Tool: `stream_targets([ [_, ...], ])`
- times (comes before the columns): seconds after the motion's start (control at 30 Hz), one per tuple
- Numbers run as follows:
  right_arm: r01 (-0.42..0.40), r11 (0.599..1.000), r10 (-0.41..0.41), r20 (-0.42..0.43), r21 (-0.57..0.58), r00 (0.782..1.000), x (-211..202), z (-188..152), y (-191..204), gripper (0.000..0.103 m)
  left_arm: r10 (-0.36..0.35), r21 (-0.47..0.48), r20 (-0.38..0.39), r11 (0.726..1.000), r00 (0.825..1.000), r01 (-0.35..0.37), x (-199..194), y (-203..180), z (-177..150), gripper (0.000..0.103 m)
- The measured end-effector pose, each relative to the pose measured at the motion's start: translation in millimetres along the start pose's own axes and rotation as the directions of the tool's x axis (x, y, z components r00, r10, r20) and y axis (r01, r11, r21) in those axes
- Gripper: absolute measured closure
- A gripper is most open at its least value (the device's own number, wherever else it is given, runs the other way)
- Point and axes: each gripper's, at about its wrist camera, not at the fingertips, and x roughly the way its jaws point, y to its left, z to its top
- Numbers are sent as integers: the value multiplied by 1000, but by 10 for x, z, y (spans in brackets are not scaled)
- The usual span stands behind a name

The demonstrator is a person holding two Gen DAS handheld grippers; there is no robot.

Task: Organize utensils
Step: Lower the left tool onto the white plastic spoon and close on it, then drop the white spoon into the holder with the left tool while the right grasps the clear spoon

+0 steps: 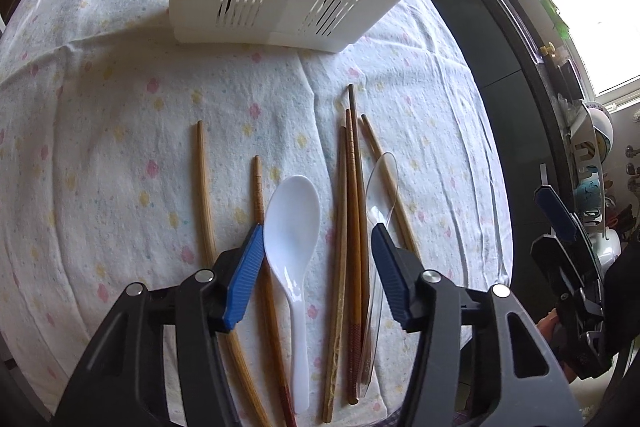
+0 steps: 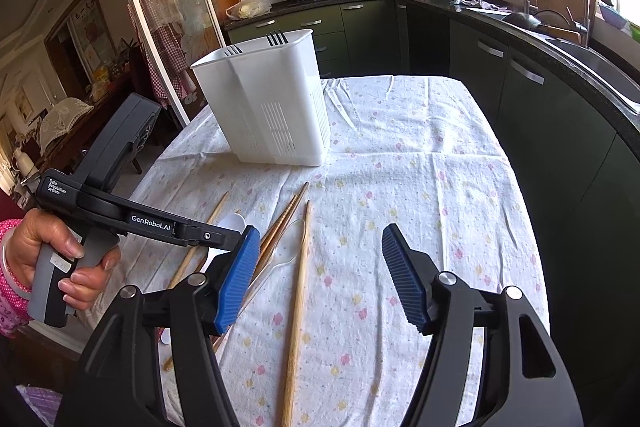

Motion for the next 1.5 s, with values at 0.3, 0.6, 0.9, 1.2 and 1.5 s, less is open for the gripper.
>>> stream_targets([
  [0.3,29,999,-28,-37,29,999,169,-41,-134,40,-20,3,-28,1000,999,20,87,-32,5,92],
  [0.6,-26,996,33,-77,86,996,438,21,-296,40,-33,8,2,999,999,32,40,-77,28,101],
  [0.9,-246,939,296,-203,240,933,1045,134,-365,72,-22,28,51,999,998,21,-235,14,28,101],
  [1.2,-206,958,257,-278,200,925,1255,184,-184,72,-25,39,63,999,998,23,-317,64,23,101],
  [1.5,-191,967,234,-300,168,925,1458,171,-23,99,-26,36,71,999,997,24,-355,97,18,101],
])
